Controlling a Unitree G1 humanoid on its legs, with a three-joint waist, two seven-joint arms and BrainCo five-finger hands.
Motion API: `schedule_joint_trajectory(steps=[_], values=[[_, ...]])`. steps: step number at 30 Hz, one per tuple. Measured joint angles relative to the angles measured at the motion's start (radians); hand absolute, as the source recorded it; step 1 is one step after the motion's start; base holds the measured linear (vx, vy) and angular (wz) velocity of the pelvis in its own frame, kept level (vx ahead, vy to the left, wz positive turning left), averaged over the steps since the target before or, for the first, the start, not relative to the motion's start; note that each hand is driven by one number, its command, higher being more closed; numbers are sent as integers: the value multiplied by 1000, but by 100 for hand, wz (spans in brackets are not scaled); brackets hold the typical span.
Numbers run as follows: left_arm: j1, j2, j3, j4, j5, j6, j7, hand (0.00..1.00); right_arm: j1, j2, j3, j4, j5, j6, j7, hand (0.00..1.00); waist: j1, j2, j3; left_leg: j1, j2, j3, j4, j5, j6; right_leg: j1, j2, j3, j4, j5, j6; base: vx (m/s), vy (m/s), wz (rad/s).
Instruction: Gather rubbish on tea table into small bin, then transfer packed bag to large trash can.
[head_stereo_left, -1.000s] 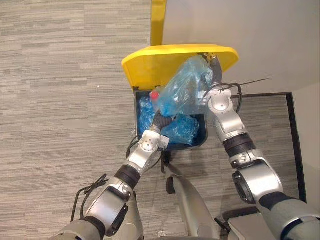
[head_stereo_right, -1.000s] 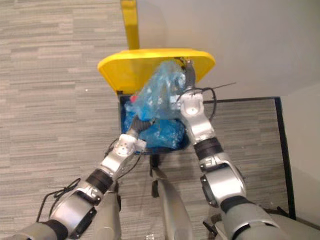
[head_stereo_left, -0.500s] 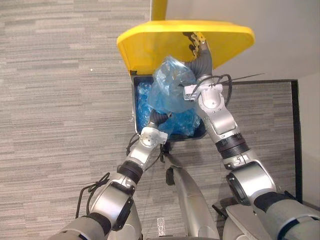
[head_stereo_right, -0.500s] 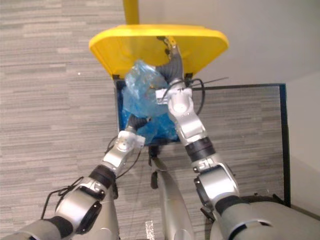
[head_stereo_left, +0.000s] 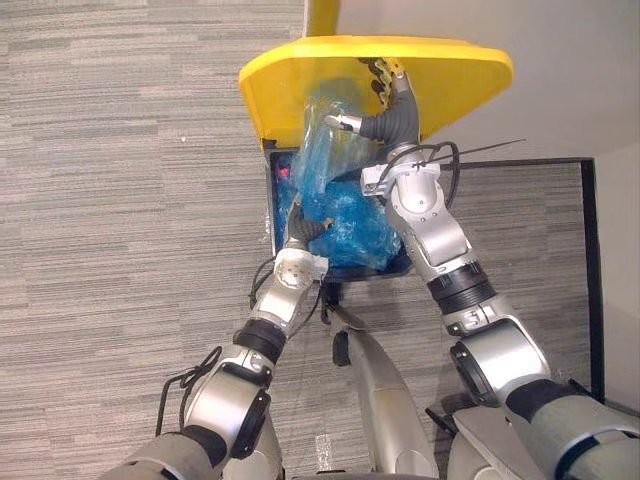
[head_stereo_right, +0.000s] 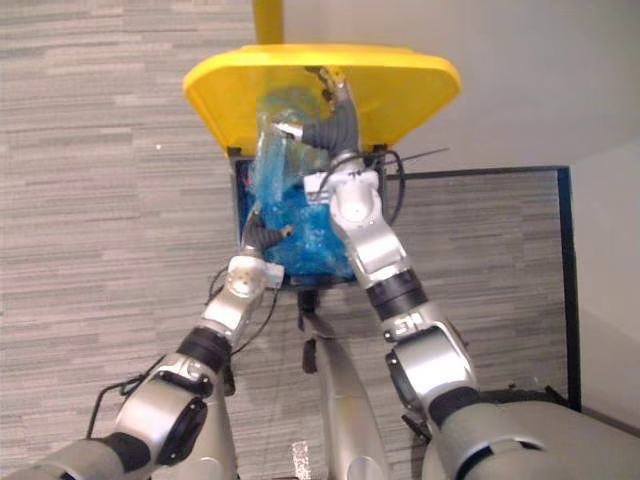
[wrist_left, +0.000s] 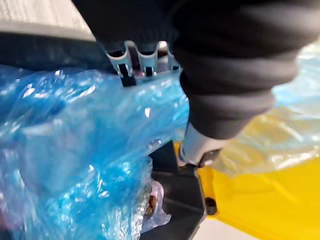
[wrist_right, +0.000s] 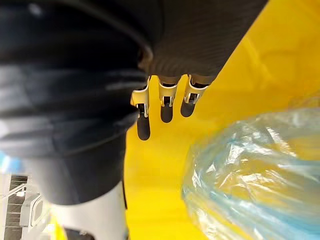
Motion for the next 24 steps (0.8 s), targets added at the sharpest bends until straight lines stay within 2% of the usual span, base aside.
schedule_joint_trajectory(steps=[2, 5, 8, 11, 15, 20, 21, 24], values=[[7, -1, -3, -24, 17, 1, 0, 0, 17, 2, 1, 0, -14, 0, 6, 0, -3, 0, 0, 9, -4, 5, -24, 11, -7, 10, -16, -11, -7, -2, 3, -7, 13, 34], [14, 17, -17, -89, 37, 1, -6, 0, 30, 11, 2, -1, -18, 0, 25, 0, 10, -1, 0, 16, 3, -1, -10, 20, -6, 23, -16, -21, -5, -12, 12, -1, 7, 10], [85, 65, -95, -184, 37, -4, -50, 0, 139, 23, -5, -18, -40, 1, 47, 0, 19, -2, -1, 83, -14, 1, -72, 37, 0, 71, -30, -21, -9, -15, 17, 48, 29, 15], [187, 120, -102, -302, 33, -37, -80, 0, 224, 20, -6, -58, -57, 2, 75, 0, 28, -2, -3, 127, -28, 3, -138, 61, -1, 93, -36, -19, -18, -21, 20, 91, 6, 7], [368, 191, -88, -383, -42, -83, -129, 0, 351, 3, -23, -51, -92, 7, 111, 0, 37, -1, -9, 216, -39, 15, -246, 102, -1, 136, -36, -16, -31, -26, 26, 115, -9, 2], [550, 210, -39, -345, -90, -103, -200, 0, 446, -15, -38, 47, -98, 14, 143, 0, 39, 4, -49, 314, -56, 24, -348, 140, 4, 199, -35, -5, -62, -29, 30, 86, -2, 1], [604, 209, -14, -267, -106, -107, -227, 0, 487, -14, -36, 88, -117, 16, 158, 0, 39, 9, -77, 350, -66, 26, -389, 153, 11, 229, -35, 6, -85, -32, 34, 34, 3, 1], [669, 214, 23, -111, -105, -108, -261, 0, 532, -14, -36, 156, -133, 16, 179, 0, 36, 24, -109, 402, -73, 25, -433, 165, 15, 269, -35, 12, -107, -35, 40, 26, 9, 0]])
